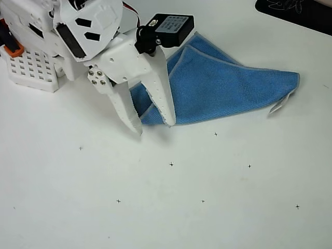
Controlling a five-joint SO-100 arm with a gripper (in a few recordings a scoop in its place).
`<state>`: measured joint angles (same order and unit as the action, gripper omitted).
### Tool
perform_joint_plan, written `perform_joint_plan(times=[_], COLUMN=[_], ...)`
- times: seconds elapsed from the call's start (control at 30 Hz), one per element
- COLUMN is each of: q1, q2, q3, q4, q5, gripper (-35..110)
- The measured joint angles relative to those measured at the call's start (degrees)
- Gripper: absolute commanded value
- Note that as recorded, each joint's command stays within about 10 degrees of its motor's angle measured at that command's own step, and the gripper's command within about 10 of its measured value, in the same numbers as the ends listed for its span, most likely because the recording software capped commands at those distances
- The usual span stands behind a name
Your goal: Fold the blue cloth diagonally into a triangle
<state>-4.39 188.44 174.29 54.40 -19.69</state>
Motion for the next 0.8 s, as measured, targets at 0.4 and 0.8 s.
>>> perform_joint_plan(times=[0.4,0.8], q1=[0.0,1.1], q2=[0.0,0.0], q3=[0.7,0.7], q4=[0.0,0.0], q5=[0.5,0.5], gripper=[34,34])
